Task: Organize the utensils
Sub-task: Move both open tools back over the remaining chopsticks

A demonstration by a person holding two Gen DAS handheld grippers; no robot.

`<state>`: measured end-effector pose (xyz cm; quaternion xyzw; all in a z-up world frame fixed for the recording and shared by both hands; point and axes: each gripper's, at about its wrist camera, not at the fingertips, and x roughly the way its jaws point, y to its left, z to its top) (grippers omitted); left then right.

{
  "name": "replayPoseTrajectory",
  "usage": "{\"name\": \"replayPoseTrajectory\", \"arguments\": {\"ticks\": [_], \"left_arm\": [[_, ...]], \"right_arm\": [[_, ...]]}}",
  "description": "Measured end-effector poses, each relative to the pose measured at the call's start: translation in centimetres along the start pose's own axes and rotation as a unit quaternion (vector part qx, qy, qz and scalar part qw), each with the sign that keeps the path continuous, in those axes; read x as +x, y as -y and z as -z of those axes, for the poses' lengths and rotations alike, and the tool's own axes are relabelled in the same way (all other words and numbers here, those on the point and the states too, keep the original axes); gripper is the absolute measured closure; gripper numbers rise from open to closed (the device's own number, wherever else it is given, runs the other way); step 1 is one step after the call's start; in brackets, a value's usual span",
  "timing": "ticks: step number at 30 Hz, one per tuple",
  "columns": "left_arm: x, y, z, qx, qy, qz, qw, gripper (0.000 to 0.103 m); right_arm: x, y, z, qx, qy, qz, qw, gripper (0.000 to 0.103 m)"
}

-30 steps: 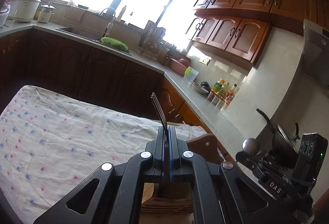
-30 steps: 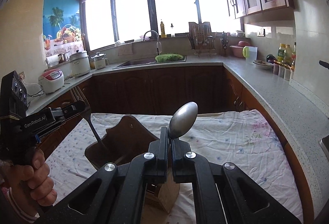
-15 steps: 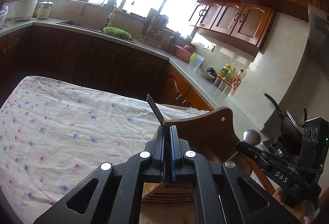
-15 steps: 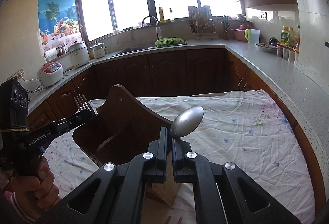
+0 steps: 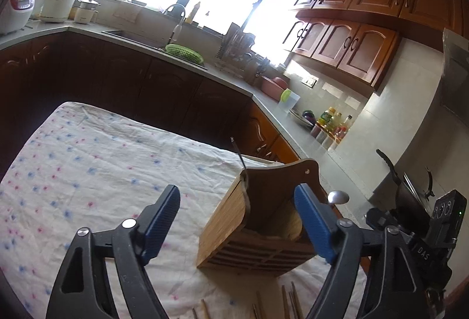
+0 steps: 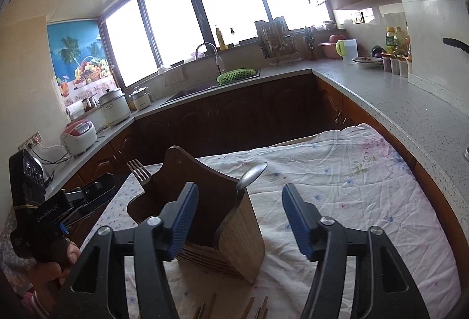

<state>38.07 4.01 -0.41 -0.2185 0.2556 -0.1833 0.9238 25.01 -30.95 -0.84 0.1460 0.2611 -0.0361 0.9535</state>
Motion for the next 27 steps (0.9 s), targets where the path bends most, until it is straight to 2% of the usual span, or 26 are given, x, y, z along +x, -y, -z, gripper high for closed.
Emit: {"name": "replayPoseTrajectory", "arguments": {"ticks": [1,2,3,9,14,19,27], "left_arm": [[-0.9,-0.1,0.6,-0.003,-0.004,-0.008,1.0,0.008],[-2.0,-0.1,1.2,-0.005,-0.004,-0.009,0.9999,0.007],[-3.1,-0.1,1.9,-0.006,-0.003,-0.006,1.0,0.007],[-9.7,-0.1,6.0,-0.003,0.0,-0.037,0.9993,0.007],[-13.2,-0.7,9.9,-0.003,-0.012,-0.067,0.9977,0.007],[-15.3,-0.2,12.5,0.003,-0.035,-0.092,0.9952,0.007],[-16.3,0.5,14.8,-0.001,-0.063,-0.104,0.9926,0.007]], "right_arm": [[-0.7,0.2,0.4,0.007,0.004,0.003,1.0,0.017],[-1.5,0.3,0.9,0.012,0.009,0.004,1.0,0.004],[-2.4,0.4,1.6,0.016,0.018,0.004,1.0,0.0],[-6.2,0.1,5.3,0.016,0.03,0.007,0.999,0.0],[-8.7,-0.2,8.1,0.023,0.024,0.005,0.999,0.0],[-10.2,-0.5,10.6,0.031,0.008,0.003,0.999,0.0],[-11.4,-0.6,13.7,0.024,-0.022,0.013,0.999,0.0]]}}
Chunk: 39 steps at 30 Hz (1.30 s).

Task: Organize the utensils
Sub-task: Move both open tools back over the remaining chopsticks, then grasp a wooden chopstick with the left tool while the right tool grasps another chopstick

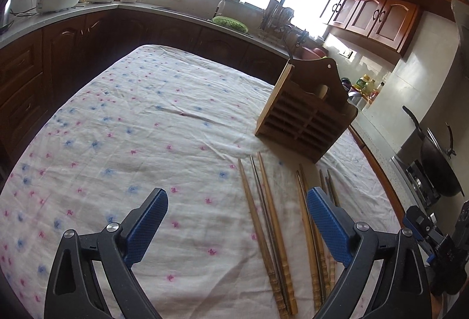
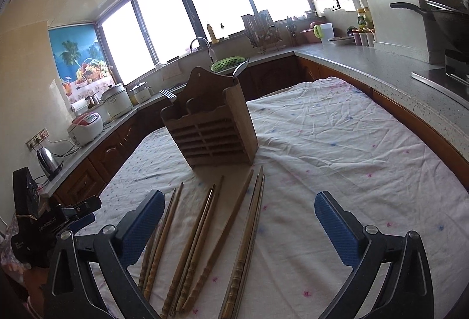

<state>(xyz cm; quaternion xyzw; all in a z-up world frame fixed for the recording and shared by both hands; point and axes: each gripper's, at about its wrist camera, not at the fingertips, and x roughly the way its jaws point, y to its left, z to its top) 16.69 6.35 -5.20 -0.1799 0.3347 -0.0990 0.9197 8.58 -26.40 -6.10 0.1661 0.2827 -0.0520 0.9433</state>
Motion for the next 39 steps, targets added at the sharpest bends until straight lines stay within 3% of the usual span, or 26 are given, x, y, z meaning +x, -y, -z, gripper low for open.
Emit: {"name": "replayPoseTrajectory", "arguments": {"ticks": [15,19,22,27,32,34,36,39], "left_arm": [[2.0,1.2,-0.7,0.018,-0.042,-0.027,0.9986,0.008],[3.2,1.5,-1.0,0.023,-0.057,-0.028,0.9977,0.015],[4.3,1.8,-1.5,0.028,-0.073,-0.024,0.9967,0.028],[6.8,2.5,-2.5,0.047,-0.093,-0.024,0.9943,0.039],[10.1,3.0,-3.3,0.061,-0.12,-0.024,0.9906,0.054],[11.5,3.2,-3.5,0.066,-0.131,-0.026,0.9888,0.066],[12.6,3.2,-3.7,0.068,-0.141,-0.029,0.9872,0.07],[14.3,3.3,-3.7,0.071,-0.153,-0.038,0.9849,0.073]], "right_arm": [[0.7,1.1,0.1,0.02,-0.026,-0.002,0.999,0.001],[1.4,0.8,-0.3,0.016,-0.034,-0.007,0.999,0.005],[2.5,0.3,-0.7,0.013,-0.048,-0.014,0.999,0.015],[4.7,-0.6,-1.7,0.008,-0.073,-0.028,0.997,0.041],[8.0,-1.7,-2.1,-0.007,-0.111,-0.029,0.993,0.055],[9.7,-1.9,-2.0,-0.011,-0.128,-0.022,0.991,0.063],[11.4,-1.7,-1.8,-0.006,-0.148,-0.018,0.989,0.075],[13.2,-1.2,-1.5,0.002,-0.167,-0.011,0.986,0.08]]}}
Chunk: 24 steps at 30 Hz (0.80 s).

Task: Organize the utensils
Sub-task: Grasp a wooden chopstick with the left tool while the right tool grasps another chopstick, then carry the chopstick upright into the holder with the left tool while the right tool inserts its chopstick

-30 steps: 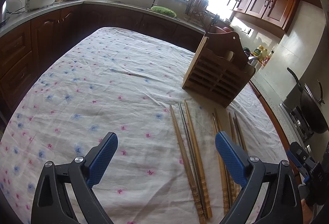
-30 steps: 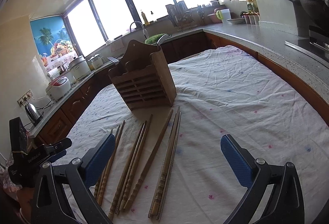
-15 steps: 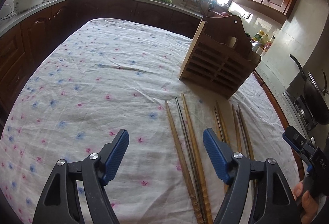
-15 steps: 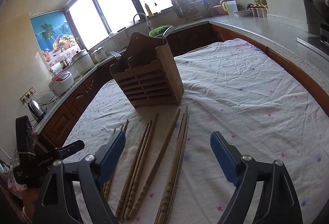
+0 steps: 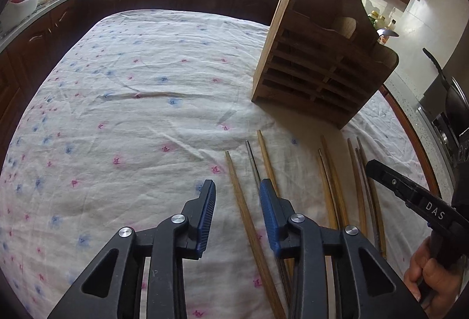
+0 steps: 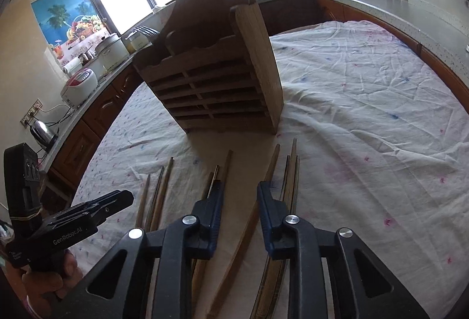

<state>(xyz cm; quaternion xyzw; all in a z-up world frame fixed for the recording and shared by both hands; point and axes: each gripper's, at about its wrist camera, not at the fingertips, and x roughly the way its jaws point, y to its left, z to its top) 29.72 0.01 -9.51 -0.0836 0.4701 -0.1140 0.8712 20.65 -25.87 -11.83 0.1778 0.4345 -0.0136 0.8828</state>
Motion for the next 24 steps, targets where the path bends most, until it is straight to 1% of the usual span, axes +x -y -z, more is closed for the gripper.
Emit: {"name": "replayPoseTrajectory", "arguments": {"ticks": [3,7,8,10,13,16,17,18,21,22,24], "left_arm": [[1.6,-0.1,-0.5,-0.005,-0.016,0.001,0.9999,0.076],[2.6,0.3,-1.3,0.006,-0.014,-0.005,0.9999,0.076],[2.8,0.5,-1.4,0.013,-0.013,-0.008,0.9998,0.076],[3.0,1.1,-1.3,0.029,-0.01,-0.022,0.9993,0.08],[3.3,2.0,-0.9,0.057,-0.001,-0.049,0.9972,0.092],[3.4,2.3,-0.7,0.066,0.004,-0.053,0.9964,0.096],[3.3,2.3,-0.7,0.065,0.004,-0.051,0.9966,0.096],[3.3,2.2,-0.7,0.062,0.004,-0.049,0.9968,0.097],[2.9,1.5,-0.8,0.047,0.0,-0.033,0.9983,0.1],[2.7,1.3,-0.8,0.04,-0.003,-0.02,0.999,0.1],[1.6,0.8,-0.8,0.03,0.001,-0.006,0.9995,0.1]], "right_arm": [[1.3,0.3,-0.4,-0.002,-0.012,0.014,1.0,0.081],[3.0,0.6,-0.9,-0.006,-0.033,0.026,0.999,0.082],[3.2,0.6,-1.0,-0.012,-0.031,0.03,0.999,0.082],[3.7,0.3,-1.3,-0.026,-0.03,0.04,0.998,0.084],[4.1,-0.3,-1.6,-0.052,-0.034,0.057,0.996,0.084],[4.5,-1.6,-1.5,-0.093,-0.037,0.087,0.991,0.085],[4.5,-1.8,-1.4,-0.099,-0.038,0.089,0.99,0.087],[4.4,-1.7,-1.4,-0.098,-0.038,0.087,0.991,0.091],[3.9,-1.0,-1.3,-0.082,-0.036,0.07,0.993,0.096],[3.6,-0.8,-1.3,-0.073,-0.035,0.061,0.995,0.096],[2.6,-0.6,-1.1,-0.057,-0.027,0.037,0.997,0.096]]}}
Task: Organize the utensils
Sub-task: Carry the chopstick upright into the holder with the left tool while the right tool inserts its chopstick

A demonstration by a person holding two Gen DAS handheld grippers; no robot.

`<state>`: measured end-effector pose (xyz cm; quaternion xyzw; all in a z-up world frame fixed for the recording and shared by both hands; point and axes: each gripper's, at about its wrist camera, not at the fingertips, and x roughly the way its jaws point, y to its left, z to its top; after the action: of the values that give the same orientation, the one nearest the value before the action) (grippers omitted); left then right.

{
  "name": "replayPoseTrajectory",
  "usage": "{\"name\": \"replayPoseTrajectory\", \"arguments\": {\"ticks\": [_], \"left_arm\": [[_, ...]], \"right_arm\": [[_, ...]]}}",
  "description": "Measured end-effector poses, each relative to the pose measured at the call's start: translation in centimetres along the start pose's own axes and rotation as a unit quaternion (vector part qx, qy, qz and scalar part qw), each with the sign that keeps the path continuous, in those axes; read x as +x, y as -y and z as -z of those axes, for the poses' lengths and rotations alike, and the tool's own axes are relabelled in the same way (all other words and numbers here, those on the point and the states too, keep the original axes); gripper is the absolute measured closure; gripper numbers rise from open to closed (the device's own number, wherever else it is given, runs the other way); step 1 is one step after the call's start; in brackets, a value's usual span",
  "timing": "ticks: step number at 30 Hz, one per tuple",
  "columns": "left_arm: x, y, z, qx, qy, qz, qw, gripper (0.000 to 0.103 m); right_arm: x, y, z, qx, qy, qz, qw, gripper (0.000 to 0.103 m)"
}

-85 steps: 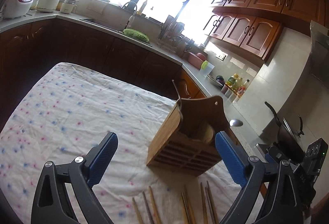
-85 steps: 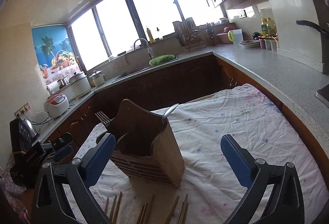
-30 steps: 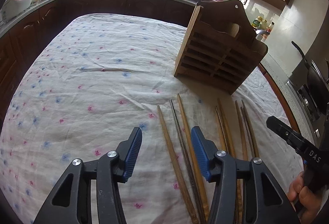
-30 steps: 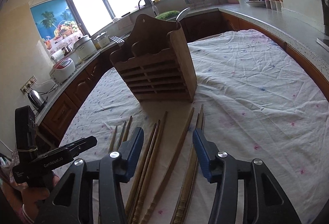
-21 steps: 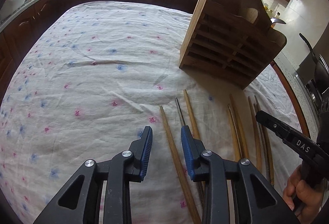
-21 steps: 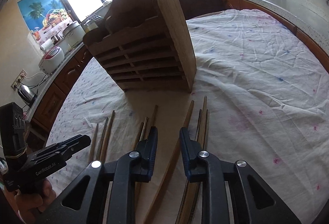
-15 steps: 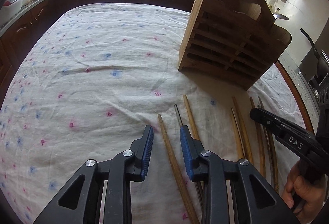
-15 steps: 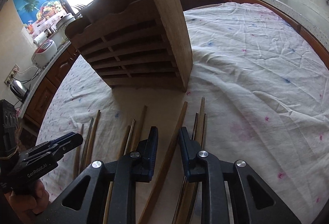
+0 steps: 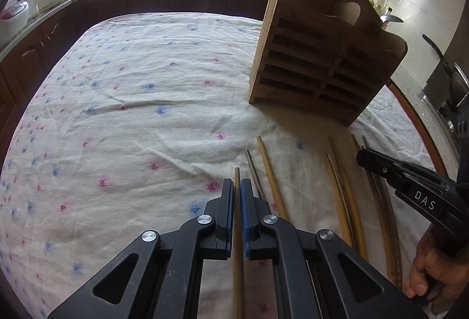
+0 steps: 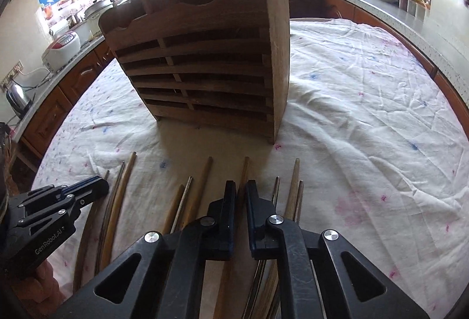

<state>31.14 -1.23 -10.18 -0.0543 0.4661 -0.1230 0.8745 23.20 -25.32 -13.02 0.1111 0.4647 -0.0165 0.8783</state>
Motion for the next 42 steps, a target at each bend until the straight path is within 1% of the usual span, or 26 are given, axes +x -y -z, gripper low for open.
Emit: {"name": "replayPoseTrajectory", "arguments": {"ticks": [3,7,12,17,23,27,32,42], "left_arm": [[-2.3,-0.5,0.1,-0.009,0.017,0.022,0.9996,0.1],[-6.3,-1.6,0.1,-0.027,0.044,0.059,0.9969,0.1],[-11.7,-2.5,0.5,-0.034,0.082,0.09,0.9921,0.1],[-16.5,-2.9,1.5,-0.028,0.118,0.104,0.9872,0.1],[-20.7,-3.3,2.4,-0.024,0.154,0.117,0.9809,0.1],[-22.6,-3.2,2.5,-0.02,0.177,0.117,0.9769,0.1],[-23.3,-3.1,2.3,-0.015,0.19,0.118,0.9746,0.1],[-22.6,-2.7,0.9,-0.011,0.202,0.119,0.9721,0.1]], "right_arm": [[-2.3,0.2,0.4,0.02,0.019,-0.036,0.999,0.097],[-6.1,0.2,0.8,0.029,0.052,-0.063,0.996,0.097],[-10.6,-0.4,0.6,0.028,0.094,-0.081,0.992,0.097],[-14.1,-1.0,0.0,0.022,0.129,-0.09,0.987,0.097],[-17.3,-2.2,-0.8,0.012,0.17,-0.1,0.98,0.097],[-18.9,-2.5,-1.3,0.005,0.193,-0.1,0.976,0.097],[-19.7,-2.5,-2.0,0.0,0.21,-0.096,0.973,0.097],[-19.5,-1.7,-2.5,0.008,0.219,-0.094,0.971,0.097]]}}
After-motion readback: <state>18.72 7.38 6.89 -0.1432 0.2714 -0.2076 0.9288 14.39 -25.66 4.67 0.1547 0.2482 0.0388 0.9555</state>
